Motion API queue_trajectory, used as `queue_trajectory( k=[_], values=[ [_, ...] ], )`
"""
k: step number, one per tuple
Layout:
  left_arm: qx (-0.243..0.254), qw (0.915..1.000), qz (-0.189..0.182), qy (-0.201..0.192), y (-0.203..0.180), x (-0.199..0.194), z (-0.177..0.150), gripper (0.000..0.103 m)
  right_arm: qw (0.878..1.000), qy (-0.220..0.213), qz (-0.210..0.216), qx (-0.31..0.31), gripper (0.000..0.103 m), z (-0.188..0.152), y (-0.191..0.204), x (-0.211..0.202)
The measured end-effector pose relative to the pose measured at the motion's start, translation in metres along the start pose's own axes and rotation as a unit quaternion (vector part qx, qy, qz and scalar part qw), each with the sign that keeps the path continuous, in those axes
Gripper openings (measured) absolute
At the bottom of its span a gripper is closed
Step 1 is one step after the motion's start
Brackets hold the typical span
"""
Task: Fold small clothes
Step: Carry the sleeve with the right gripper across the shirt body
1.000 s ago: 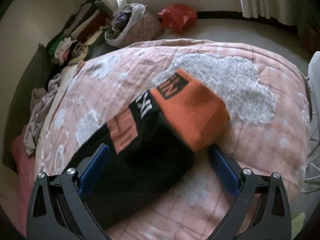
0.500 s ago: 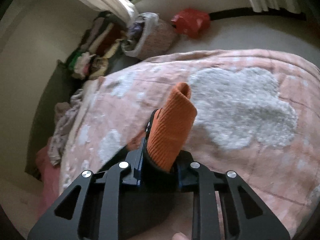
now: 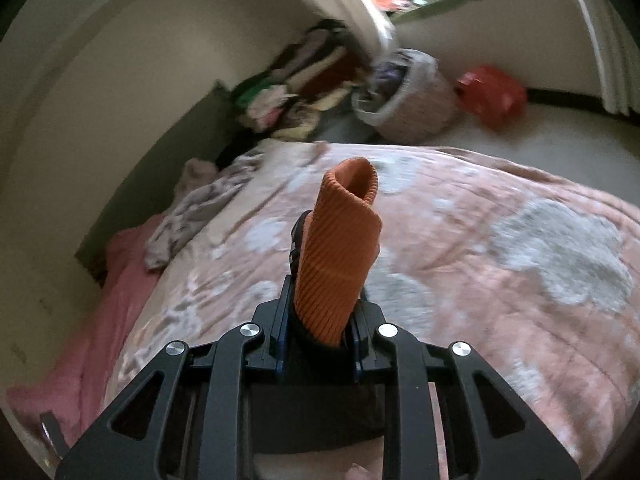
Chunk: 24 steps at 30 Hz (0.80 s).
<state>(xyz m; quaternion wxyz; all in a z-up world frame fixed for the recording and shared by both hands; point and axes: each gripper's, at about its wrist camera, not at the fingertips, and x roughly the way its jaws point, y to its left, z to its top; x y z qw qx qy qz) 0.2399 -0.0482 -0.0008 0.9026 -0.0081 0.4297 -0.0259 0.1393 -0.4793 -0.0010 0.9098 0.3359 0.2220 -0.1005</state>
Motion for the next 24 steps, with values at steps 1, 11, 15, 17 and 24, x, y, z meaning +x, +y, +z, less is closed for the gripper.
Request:
queue_trajectory(
  k=[1,11,15,17,24],
  values=[
    [-0.004,1.0,-0.001,0.0,0.003,-0.002,0.0,0.094,1.0,0.001,0.004,-0.01,0.021,-0.001,0.008,-0.001],
    [-0.026,0.9995,-0.015,0.004,0.032,-0.012,-0.003,0.094,0.994,0.039,0.067,-0.082,0.021,-0.033,0.099,0.004],
    [-0.04,0.999,-0.02,0.004,0.046,-0.014,-0.002,0.094,0.987,0.057,0.096,-0.112,0.021,-0.049,0.141,0.005],
    [-0.047,0.9986,-0.022,0.004,0.055,-0.015,-0.002,0.094,0.984,0.065,0.106,-0.129,0.021,-0.06,0.159,0.006],
    [-0.059,0.9977,-0.033,-0.003,0.08,-0.022,0.001,0.094,0.969,0.092,0.132,-0.187,0.02,-0.097,0.217,0.013]
  ],
)
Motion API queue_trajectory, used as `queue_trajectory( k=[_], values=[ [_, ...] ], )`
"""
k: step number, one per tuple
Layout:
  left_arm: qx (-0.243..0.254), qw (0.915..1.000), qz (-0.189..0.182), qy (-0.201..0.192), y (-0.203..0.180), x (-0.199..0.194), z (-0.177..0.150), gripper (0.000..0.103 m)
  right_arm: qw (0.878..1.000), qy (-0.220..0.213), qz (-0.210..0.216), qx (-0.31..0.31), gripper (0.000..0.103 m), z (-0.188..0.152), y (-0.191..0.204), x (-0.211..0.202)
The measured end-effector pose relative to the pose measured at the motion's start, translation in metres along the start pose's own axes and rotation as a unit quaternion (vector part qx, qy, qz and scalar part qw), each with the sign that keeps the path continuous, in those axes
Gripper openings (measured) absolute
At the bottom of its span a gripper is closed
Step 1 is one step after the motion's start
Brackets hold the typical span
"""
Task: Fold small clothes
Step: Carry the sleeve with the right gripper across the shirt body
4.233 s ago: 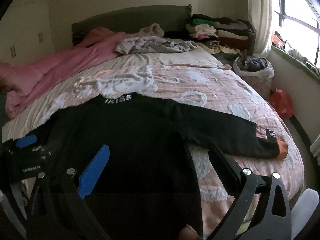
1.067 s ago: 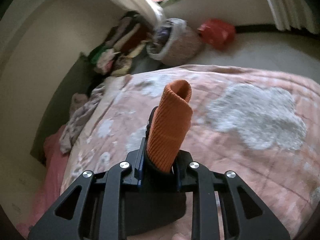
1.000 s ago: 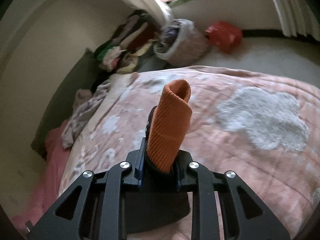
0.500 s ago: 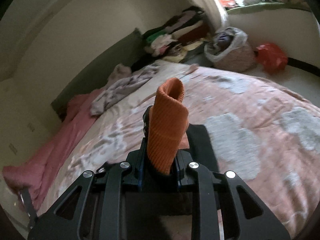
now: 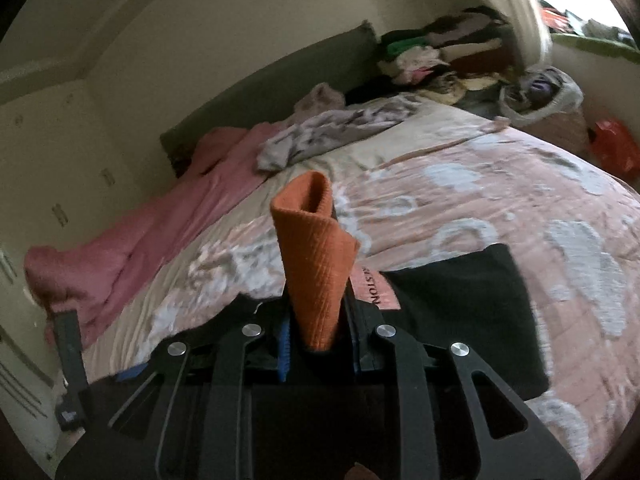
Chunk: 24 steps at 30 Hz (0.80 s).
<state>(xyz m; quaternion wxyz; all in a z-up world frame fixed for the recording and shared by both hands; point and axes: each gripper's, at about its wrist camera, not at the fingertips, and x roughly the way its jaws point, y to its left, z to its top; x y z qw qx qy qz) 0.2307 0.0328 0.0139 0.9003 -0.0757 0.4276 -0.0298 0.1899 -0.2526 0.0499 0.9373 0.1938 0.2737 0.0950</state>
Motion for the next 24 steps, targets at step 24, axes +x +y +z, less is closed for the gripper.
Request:
queue_trajectory(
  k=[24],
  values=[
    [-0.059,0.994,-0.091,0.016,0.034,0.01,-0.019,0.094,0.995,0.078,0.031,-0.057,0.055,-0.044,0.058,0.046]
  ],
)
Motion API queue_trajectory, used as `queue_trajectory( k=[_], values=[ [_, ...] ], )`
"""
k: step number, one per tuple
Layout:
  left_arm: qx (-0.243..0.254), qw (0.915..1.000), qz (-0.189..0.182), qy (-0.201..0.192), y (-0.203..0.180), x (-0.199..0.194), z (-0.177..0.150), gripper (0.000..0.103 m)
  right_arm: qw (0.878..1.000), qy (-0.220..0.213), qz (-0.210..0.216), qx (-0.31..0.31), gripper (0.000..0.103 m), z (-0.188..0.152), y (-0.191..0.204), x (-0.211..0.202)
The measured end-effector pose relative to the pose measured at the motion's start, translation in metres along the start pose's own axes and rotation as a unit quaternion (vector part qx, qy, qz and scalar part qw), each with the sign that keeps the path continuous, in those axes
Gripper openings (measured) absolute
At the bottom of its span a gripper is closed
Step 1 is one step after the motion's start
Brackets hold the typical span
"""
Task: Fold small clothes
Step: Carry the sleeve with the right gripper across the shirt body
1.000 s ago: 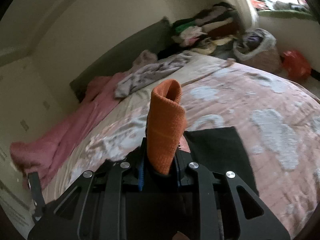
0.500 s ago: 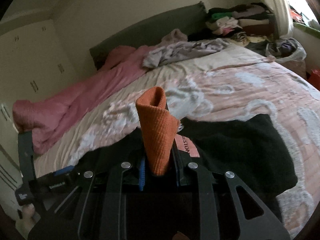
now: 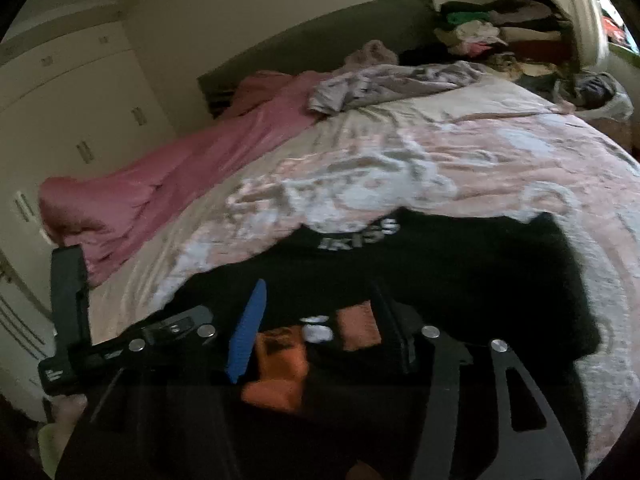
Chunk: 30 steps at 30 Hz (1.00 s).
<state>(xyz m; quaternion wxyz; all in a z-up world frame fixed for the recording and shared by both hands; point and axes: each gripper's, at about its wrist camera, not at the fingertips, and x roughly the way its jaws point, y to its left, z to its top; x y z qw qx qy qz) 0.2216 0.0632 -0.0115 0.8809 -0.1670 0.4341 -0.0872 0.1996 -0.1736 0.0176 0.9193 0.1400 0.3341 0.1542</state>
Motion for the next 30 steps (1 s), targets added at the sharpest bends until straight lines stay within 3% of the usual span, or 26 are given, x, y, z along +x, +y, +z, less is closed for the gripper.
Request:
queue_trajectory(
  k=[5,8,16,18,20,21,23,27,30],
  values=[
    [0.012,0.999,-0.032,0.029,-0.023,0.012,-0.017,0.094,0.998,0.008,-0.061,0.003,0.056,-0.007,-0.025,-0.007],
    [0.016,0.9982,-0.039,0.043,-0.037,0.022,-0.023,0.086,0.997,0.005,-0.073,0.002,0.056,-0.009,-0.036,-0.011],
    [-0.001,0.9976,0.003,0.07,-0.057,0.056,-0.028,0.074,0.997,-0.023,-0.07,0.004,0.056,-0.006,-0.055,-0.035],
    [0.001,0.998,0.021,0.059,-0.059,0.058,-0.027,0.062,0.997,-0.026,-0.065,0.011,0.056,-0.004,-0.063,-0.039],
    [0.003,0.9984,0.029,0.048,-0.06,0.059,-0.026,0.04,0.997,-0.029,-0.065,0.016,0.056,-0.003,-0.071,-0.042],
    [0.001,0.9986,0.026,0.045,-0.059,0.058,-0.025,0.035,0.997,-0.031,-0.066,0.017,0.056,-0.002,-0.073,-0.044],
    [0.007,0.9995,0.007,0.031,-0.059,0.052,-0.023,0.01,0.997,-0.037,-0.07,0.024,0.056,-0.001,-0.083,-0.048],
    [0.035,0.9994,-0.01,0.003,-0.07,0.033,-0.015,0.007,0.995,-0.046,-0.081,0.041,0.056,0.003,-0.099,-0.055],
    [0.048,0.9982,0.007,-0.034,-0.073,0.012,-0.004,0.007,0.993,-0.049,-0.089,0.052,0.056,0.004,-0.11,-0.058]
  ],
)
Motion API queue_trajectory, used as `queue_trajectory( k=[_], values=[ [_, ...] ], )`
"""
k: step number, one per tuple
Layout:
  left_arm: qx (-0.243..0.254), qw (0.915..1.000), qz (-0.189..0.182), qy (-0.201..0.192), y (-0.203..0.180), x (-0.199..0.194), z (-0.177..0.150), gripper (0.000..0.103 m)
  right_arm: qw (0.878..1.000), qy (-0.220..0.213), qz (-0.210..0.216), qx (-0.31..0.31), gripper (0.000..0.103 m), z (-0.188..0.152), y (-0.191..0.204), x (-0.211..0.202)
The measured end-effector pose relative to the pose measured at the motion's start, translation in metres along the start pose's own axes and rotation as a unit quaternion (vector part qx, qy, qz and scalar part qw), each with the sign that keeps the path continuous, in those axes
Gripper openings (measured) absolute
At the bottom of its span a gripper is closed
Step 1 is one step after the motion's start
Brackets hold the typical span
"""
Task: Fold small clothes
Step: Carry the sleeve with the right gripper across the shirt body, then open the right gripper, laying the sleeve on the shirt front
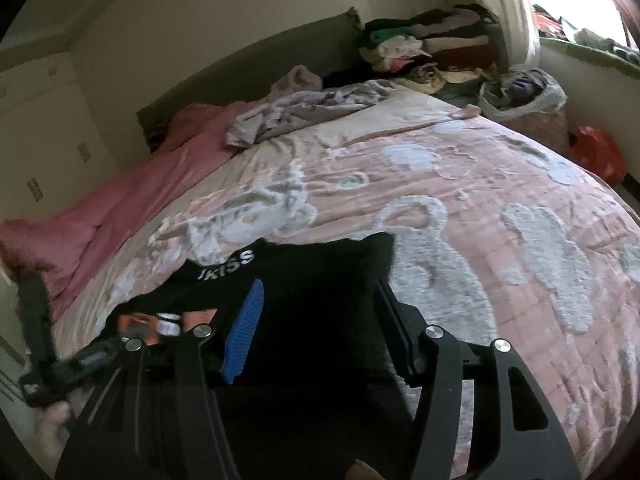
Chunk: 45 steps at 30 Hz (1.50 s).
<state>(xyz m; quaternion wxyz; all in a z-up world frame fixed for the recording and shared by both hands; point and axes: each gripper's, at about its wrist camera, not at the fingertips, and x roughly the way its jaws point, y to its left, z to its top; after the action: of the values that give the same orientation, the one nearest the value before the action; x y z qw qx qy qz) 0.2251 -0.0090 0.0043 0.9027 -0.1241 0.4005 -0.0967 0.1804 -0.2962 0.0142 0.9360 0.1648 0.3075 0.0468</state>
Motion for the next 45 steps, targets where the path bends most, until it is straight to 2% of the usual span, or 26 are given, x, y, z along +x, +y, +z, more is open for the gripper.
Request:
queue_trajectory(
  k=[6,11,14,17,22,24,25,28,30,36,38,42,45],
  values=[
    [0.006,0.999,0.031,-0.032,0.016,-0.027,0.016,0.007,1.0,0.001,-0.01,0.007,0.056,0.002,-0.009,0.0],
    [0.003,0.999,0.041,-0.021,0.028,-0.026,0.018,0.007,1.0,0.009,-0.012,-0.016,0.056,-0.002,0.001,0.005],
    [-0.001,0.9987,0.049,-0.013,0.033,-0.023,0.014,0.014,0.999,0.013,-0.012,-0.031,0.056,-0.005,0.009,0.008],
    [-0.009,0.9983,0.054,-0.018,0.04,-0.027,0.012,0.028,0.999,0.021,-0.009,-0.042,0.056,-0.008,0.015,0.011],
    [-0.004,0.9966,0.078,-0.027,0.045,-0.036,0.014,0.034,0.997,0.033,-0.004,-0.068,0.056,-0.015,0.03,0.018],
    [0.005,0.9963,0.082,-0.024,0.043,-0.037,0.014,0.043,0.996,0.036,-0.002,-0.079,0.056,-0.018,0.036,0.02],
    [0.011,0.9963,0.082,-0.023,0.04,-0.036,0.013,0.044,0.995,0.038,-0.001,-0.088,0.056,-0.02,0.04,0.021],
    [0.038,0.9962,0.079,-0.004,0.03,-0.027,0.005,0.045,0.993,0.048,0.001,-0.104,0.056,-0.024,0.048,0.027],
    [0.055,0.9955,0.077,0.011,0.023,-0.016,-0.001,0.054,0.992,0.056,0.001,-0.114,0.056,-0.027,0.051,0.032],
    [0.086,0.9902,0.087,0.067,0.018,0.02,-0.023,0.054,0.986,0.088,-0.001,-0.142,0.056,-0.038,0.06,0.054],
    [0.091,0.9881,0.098,0.076,0.021,0.028,-0.029,0.054,0.985,0.098,-0.005,-0.145,0.056,-0.041,0.059,0.06],
    [0.087,0.989,0.092,0.077,0.027,0.03,-0.033,0.055,0.982,0.123,-0.021,-0.144,0.056,-0.048,0.052,0.074],
    [0.083,0.9898,0.088,0.076,0.028,0.029,-0.034,0.055,0.977,0.15,-0.052,-0.14,0.056,-0.053,0.041,0.087]
  ],
)
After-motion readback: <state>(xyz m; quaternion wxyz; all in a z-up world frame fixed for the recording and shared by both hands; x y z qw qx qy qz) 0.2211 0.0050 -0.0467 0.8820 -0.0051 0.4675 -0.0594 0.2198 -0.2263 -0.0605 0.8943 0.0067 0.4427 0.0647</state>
